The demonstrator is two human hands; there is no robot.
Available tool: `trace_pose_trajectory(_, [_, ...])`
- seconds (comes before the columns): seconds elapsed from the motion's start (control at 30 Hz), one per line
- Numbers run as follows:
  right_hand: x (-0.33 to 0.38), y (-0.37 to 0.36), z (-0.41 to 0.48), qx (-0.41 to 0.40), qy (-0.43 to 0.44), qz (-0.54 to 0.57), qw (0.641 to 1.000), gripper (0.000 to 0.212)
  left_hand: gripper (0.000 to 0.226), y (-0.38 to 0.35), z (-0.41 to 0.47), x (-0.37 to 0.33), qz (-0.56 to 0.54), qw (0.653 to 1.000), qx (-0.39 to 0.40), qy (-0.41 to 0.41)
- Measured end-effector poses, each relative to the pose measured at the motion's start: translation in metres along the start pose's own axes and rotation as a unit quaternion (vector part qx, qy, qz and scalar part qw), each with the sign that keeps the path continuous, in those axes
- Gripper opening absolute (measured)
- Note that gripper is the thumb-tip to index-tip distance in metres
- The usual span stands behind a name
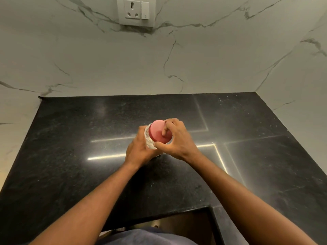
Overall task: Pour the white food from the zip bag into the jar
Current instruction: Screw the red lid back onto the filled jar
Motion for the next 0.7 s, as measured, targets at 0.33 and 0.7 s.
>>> trace_pose_trajectory(0.33, [0.039,-0.019,0.023,0.166,0.049,-0.238,0.956,0.083,0.097,-0.003,0.000,0.008,-0.026,0.999,0.019,0.007])
trace_pose_trajectory(0.7, [0.062,-0.010,0.049,0.096,0.028,-0.463,0.881,0.077,0.097,-0.003,0.001,0.009,-0.043,0.999,0.023,0.004])
Point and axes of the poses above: each hand's wrist, its own z-axis towards the middle knuckle, its own y-axis out of the back of the hand, x = y × z, the point moved 10 cm from there along z, towards the middle knuckle, and after that the axes turned 9 degrees about -y, right-handed, at the moved point
